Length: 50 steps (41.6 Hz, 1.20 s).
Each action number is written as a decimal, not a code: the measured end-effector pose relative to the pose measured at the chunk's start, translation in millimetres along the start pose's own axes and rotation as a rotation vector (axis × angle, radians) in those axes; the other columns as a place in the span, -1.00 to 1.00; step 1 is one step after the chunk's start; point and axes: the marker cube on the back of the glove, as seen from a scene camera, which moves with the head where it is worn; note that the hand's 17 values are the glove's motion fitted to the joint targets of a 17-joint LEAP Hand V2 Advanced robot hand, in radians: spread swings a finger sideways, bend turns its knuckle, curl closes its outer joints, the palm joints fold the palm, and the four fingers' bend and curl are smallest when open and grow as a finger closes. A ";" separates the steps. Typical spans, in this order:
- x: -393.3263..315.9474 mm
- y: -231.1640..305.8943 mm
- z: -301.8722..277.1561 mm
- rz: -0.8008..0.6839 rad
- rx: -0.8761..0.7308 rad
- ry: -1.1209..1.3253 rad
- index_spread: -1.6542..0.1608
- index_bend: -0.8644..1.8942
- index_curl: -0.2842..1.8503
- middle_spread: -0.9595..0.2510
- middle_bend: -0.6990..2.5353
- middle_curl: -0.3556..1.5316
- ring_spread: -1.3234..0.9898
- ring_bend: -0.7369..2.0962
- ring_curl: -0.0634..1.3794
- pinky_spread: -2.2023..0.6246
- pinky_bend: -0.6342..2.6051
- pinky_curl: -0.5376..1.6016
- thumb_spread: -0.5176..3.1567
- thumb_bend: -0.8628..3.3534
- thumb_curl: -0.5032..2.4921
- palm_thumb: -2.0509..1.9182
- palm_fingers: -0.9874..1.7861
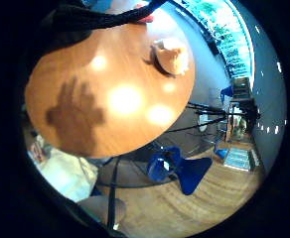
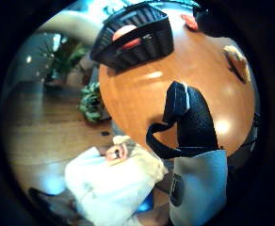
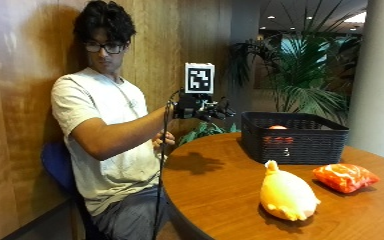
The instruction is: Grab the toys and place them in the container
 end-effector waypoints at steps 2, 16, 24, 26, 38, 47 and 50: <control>-4.2 -0.9 -1.9 0.027 0.003 -0.038 0.70 -0.16 -0.66 0.57 -0.48 -0.60 0.13 -0.38 -0.91 0.54 -0.31 -0.39 -0.43 -0.53 -0.65 0.11 -0.15; -1.7 -1.4 -4.3 0.044 0.007 -0.042 0.59 -0.10 -0.53 0.55 -0.46 -0.51 0.11 -0.35 -0.83 0.53 -0.24 -0.28 0.00 -0.48 -0.58 0.13 -0.21; 10.4 -6.3 -5.2 0.000 0.038 -0.013 0.57 -0.09 -0.48 0.54 -0.46 -0.48 0.10 -0.34 -0.79 0.53 -0.23 -0.26 0.08 -0.47 -0.54 0.13 -0.23; 21.7 -10.3 -4.0 -0.015 0.049 0.021 0.56 -0.10 -0.48 0.54 -0.46 -0.47 0.10 -0.34 -0.78 0.53 -0.22 -0.25 0.09 -0.47 -0.53 0.13 -0.24; 108.9 -73.7 6.7 0.115 0.011 0.110 0.55 -0.16 -0.44 0.52 -0.47 -0.43 0.09 -0.31 -0.71 0.52 -0.18 -0.21 0.10 -0.48 -0.50 0.12 -0.29; 205.7 -116.1 33.8 0.211 -0.176 0.191 0.54 -0.35 -0.48 0.53 -0.53 -0.45 0.10 -0.30 -0.66 0.53 -0.07 -0.16 0.08 -0.50 -0.48 0.12 -0.47; 229.7 -131.4 47.5 0.331 -0.207 0.115 0.54 -0.41 -0.54 0.55 -0.56 -0.47 0.11 -0.27 -0.63 0.53 0.00 -0.14 0.07 -0.51 -0.47 0.11 -0.57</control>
